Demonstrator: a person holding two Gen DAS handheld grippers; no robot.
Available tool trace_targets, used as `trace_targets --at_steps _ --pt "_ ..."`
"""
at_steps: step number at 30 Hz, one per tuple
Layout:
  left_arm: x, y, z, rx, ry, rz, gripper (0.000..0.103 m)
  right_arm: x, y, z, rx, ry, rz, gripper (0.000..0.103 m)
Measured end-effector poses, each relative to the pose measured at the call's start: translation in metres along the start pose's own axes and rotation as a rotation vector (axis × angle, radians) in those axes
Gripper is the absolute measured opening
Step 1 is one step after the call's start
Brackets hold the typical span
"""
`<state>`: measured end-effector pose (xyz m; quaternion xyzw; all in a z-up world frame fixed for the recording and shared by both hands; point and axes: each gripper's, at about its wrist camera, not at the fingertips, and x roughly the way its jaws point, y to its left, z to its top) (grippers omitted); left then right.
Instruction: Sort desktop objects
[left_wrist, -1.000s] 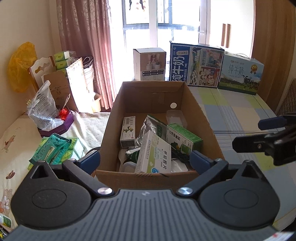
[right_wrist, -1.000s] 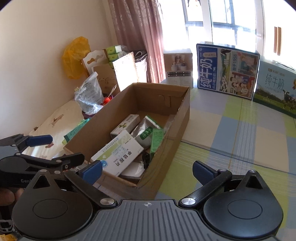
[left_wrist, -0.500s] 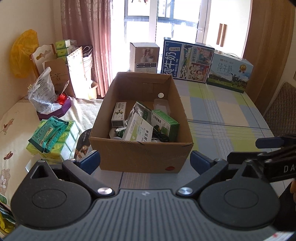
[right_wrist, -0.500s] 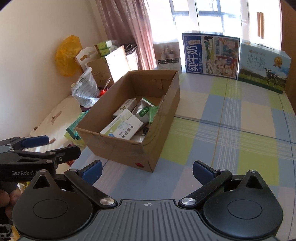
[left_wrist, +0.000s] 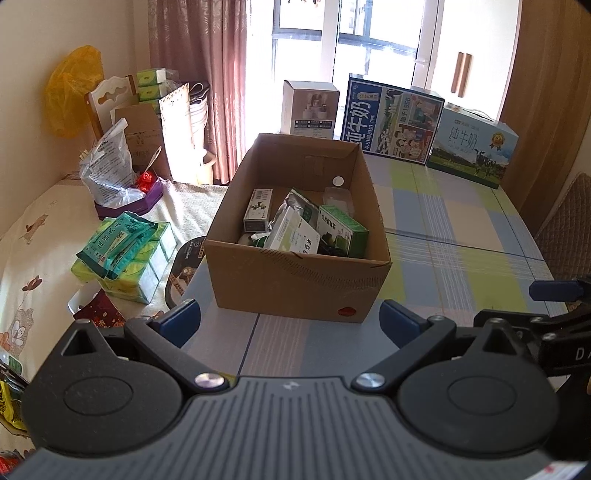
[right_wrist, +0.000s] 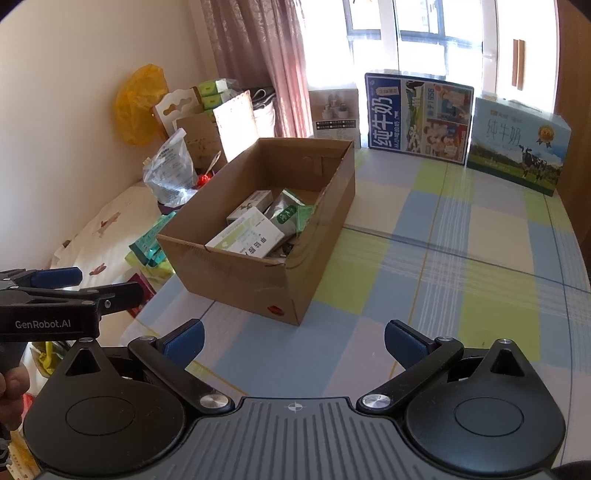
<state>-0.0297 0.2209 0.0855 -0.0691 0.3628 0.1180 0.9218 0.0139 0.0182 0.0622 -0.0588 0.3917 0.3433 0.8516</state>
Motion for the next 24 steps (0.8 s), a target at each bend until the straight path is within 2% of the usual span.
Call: trace_targets --at_steps 24 --pt "-0.0016 -0.0011 -0.0022 -0.008 -0.003 -0.005 0.102 0.0067 0.0029 -0.0041 -0.005 0.019 -0.005 0.101"
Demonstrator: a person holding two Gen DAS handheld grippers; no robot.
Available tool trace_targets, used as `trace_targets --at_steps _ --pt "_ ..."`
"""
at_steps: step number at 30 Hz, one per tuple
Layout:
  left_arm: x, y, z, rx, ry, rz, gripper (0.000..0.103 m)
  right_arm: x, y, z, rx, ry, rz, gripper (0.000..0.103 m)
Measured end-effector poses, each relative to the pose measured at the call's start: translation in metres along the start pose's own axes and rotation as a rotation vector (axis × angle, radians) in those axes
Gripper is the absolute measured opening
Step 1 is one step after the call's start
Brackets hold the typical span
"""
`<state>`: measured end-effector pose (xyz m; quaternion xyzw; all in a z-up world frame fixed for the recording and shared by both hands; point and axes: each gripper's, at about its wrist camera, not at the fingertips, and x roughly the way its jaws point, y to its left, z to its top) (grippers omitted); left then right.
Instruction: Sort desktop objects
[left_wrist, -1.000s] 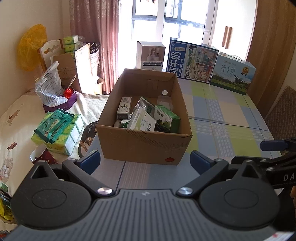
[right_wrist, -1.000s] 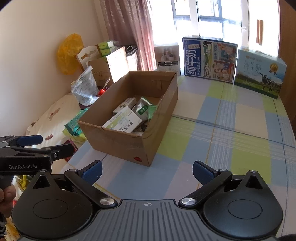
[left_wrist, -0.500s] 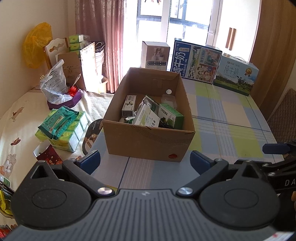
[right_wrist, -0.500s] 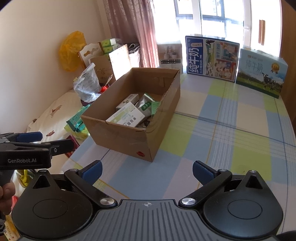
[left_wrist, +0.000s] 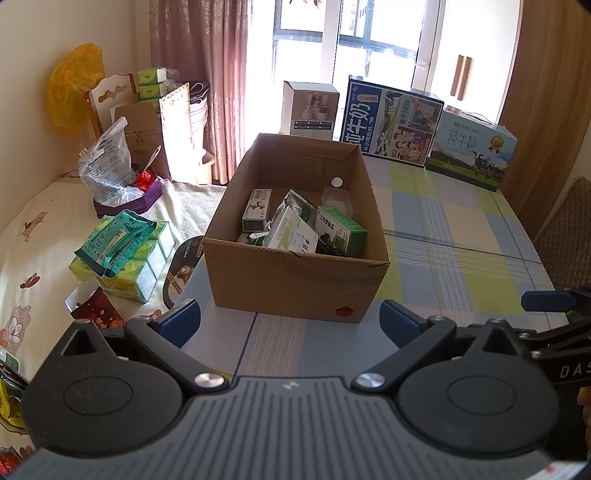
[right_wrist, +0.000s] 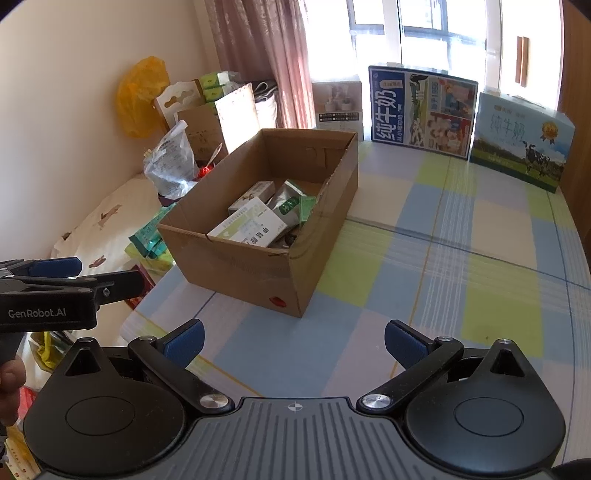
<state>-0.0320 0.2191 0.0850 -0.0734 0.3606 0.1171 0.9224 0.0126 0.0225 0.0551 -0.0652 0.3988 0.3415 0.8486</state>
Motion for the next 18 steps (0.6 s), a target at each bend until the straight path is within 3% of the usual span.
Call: trace_targets --at_steps 18 --pt "0.0037 -0.0007 -0.0009 0.004 0.001 -0.014 0.102 0.0015 -0.0019 -0.002 0.007 0.008 -0.01 0.101"
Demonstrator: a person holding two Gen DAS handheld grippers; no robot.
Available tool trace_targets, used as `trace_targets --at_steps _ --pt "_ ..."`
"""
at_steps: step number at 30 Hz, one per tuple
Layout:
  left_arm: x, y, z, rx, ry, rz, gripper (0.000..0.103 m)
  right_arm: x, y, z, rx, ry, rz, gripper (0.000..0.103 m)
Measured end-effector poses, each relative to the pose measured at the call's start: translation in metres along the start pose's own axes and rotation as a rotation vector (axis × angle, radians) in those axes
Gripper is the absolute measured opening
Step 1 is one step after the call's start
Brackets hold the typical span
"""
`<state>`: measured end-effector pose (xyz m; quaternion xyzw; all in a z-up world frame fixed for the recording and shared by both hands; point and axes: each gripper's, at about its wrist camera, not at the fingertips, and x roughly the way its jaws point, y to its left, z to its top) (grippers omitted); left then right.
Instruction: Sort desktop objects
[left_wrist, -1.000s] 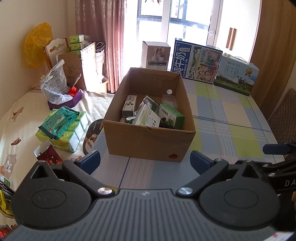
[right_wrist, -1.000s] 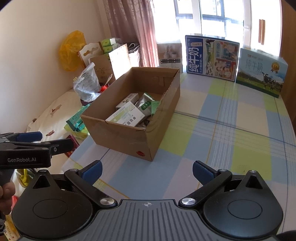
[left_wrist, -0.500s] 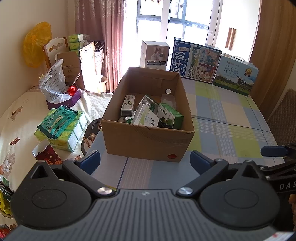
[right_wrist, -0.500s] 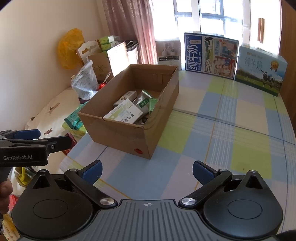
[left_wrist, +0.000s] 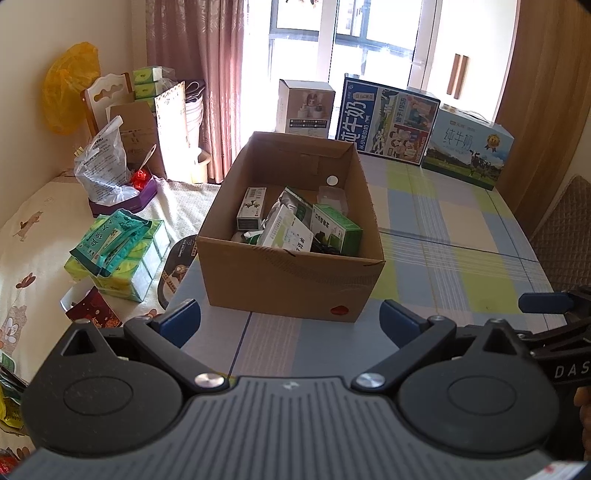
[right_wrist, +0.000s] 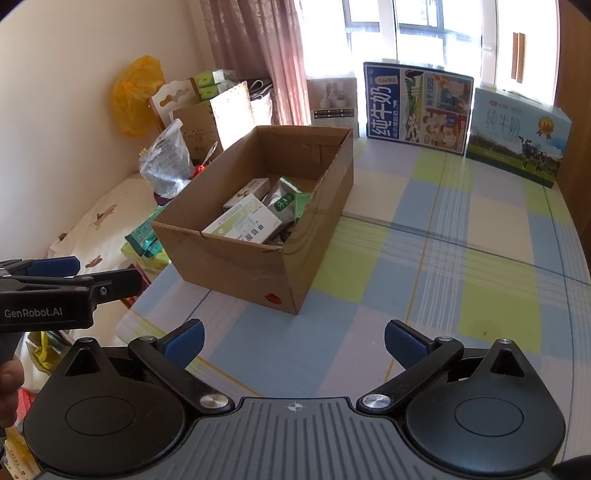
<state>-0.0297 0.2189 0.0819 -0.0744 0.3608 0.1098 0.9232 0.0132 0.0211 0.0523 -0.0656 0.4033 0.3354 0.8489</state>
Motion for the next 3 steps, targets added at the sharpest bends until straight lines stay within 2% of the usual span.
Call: trace_targets --at_steps 3 --pt "0.0007 -0.0007 -0.0016 0.011 -0.011 0.02 0.102 0.0004 0.001 -0.0011 0.0 0.001 0.0 0.101"
